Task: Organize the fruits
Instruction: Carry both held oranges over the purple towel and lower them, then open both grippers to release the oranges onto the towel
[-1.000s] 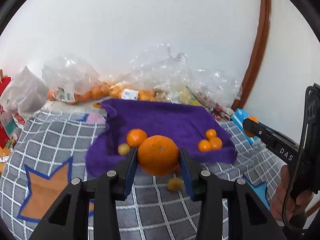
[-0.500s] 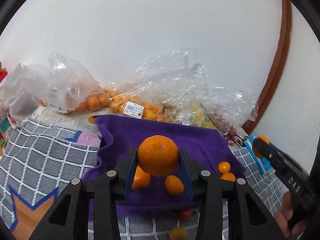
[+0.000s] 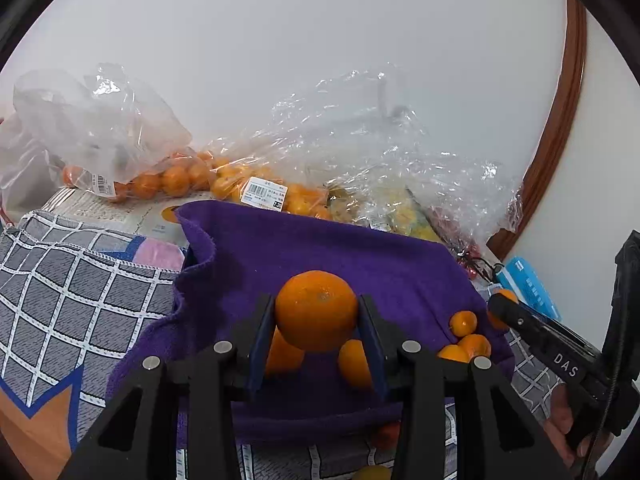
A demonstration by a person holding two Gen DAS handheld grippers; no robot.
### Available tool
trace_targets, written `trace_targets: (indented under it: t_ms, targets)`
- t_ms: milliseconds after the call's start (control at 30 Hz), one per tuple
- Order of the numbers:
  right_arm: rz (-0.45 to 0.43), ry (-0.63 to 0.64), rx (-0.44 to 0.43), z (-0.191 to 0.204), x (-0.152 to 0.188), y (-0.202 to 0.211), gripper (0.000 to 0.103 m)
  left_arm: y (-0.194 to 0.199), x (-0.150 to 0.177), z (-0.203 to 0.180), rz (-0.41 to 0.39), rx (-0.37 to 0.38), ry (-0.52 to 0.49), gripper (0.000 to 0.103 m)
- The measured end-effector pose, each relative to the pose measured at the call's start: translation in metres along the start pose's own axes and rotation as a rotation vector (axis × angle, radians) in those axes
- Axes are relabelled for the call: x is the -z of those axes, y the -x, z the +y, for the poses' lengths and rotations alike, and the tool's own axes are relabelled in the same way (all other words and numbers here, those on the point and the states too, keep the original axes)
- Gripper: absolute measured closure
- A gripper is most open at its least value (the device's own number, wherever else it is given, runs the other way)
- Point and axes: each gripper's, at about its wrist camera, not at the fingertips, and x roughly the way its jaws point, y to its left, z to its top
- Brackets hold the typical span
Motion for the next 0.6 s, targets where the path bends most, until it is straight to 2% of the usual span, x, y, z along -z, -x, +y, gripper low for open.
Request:
trace_targets:
  t_ms: [200, 600]
  targets:
    - [0.009, -0.001, -0.017, 0.003, 0.008, -0.012, 0.071, -0.003, 0.004, -0.004, -0.008, 0.001, -0.026, 0.063]
    - [0.042, -0.005, -0.002, 0.004, 0.016, -0.028, 0.071, -0.013, 0.010, -0.006, 0.028, -0.001, -0.035, 0.063]
